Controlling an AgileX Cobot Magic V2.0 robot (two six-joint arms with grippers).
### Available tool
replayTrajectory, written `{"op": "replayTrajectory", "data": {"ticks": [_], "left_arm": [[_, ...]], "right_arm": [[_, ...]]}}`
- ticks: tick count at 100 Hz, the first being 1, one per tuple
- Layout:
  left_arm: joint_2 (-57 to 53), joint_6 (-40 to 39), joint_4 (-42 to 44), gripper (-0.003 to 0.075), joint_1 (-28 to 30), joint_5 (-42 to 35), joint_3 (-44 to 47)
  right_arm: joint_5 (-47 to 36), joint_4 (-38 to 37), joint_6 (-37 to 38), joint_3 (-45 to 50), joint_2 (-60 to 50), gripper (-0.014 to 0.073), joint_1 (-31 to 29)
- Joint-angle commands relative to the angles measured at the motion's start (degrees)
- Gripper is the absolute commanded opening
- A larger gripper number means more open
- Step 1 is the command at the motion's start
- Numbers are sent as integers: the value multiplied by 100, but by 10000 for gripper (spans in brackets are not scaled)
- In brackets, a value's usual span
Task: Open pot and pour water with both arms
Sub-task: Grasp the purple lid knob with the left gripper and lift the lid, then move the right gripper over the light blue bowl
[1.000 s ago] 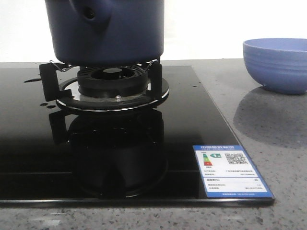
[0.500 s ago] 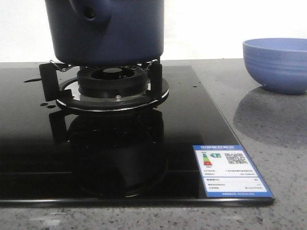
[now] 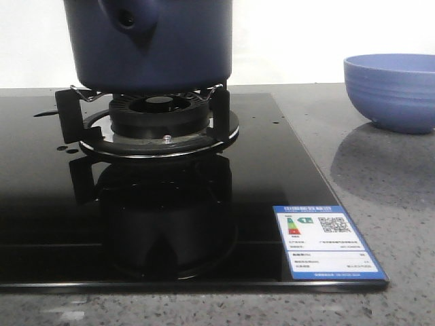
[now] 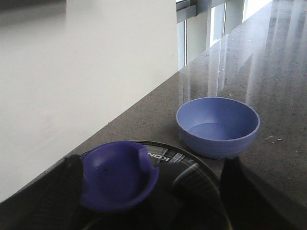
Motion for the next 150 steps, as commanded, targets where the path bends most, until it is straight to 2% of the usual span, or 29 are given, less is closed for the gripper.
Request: {"op": "replayTrajectory", "data": {"ticks": [1,23,43,94,127,139,150], "left_arm": [[127,22,-411,543,-55,131,-336],[701,22,-649,544,72,130,-585],[915,139,-1029,547,216,151,-623],[1181,202,-1070,546,216,880,-623],[1217,635,-1122,541,-184,826,-623],[1217,635,-1134,472,-190,787,-623],[1217,635,-1163,341,-179,808,-623]], "right_arm": [[-256,265,-99,-197,-3,526,11],[-271,265,-111,-197,-108,526,11],[-605,265,-111,-205,-528,526,11],[-892,280,-111,-205,-863,526,11],[-892,302,-111,-205,-863,526,11],[-881,342,-111,-205,-863,526,11],[-844,342,-111,-205,-863,525,11]]}}
